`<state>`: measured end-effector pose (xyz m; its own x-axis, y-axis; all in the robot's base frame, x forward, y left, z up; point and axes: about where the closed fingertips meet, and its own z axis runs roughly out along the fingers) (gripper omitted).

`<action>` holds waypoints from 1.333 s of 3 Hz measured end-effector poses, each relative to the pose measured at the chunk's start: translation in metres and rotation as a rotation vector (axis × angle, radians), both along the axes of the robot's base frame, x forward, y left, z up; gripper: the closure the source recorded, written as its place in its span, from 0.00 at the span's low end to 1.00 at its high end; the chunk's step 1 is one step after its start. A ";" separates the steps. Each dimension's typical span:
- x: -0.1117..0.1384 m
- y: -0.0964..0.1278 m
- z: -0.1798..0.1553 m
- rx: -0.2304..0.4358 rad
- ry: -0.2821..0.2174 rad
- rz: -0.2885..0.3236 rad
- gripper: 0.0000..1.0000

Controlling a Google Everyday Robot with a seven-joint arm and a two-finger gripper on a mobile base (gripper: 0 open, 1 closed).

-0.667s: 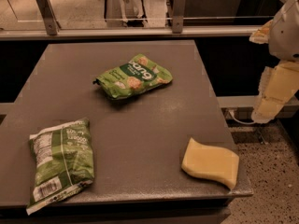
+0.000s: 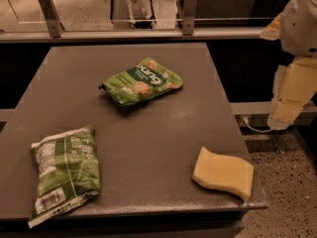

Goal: Move sponge near green rice chip bag

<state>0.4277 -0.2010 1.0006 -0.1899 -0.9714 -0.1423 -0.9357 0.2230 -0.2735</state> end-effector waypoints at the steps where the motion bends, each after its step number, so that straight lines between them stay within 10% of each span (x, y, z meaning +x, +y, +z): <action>1: -0.015 0.017 0.029 -0.115 -0.025 0.026 0.00; 3: -0.014 0.014 0.013 -0.105 -0.029 -0.014 0.00; 4: -0.047 -0.007 -0.048 -0.058 0.093 -0.147 0.00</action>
Offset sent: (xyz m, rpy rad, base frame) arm -0.0141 0.0154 0.0259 -0.1044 -0.0199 0.0238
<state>0.3805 -0.2083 0.9525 -0.3401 -0.9383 -0.0622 -0.9160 0.3456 -0.2036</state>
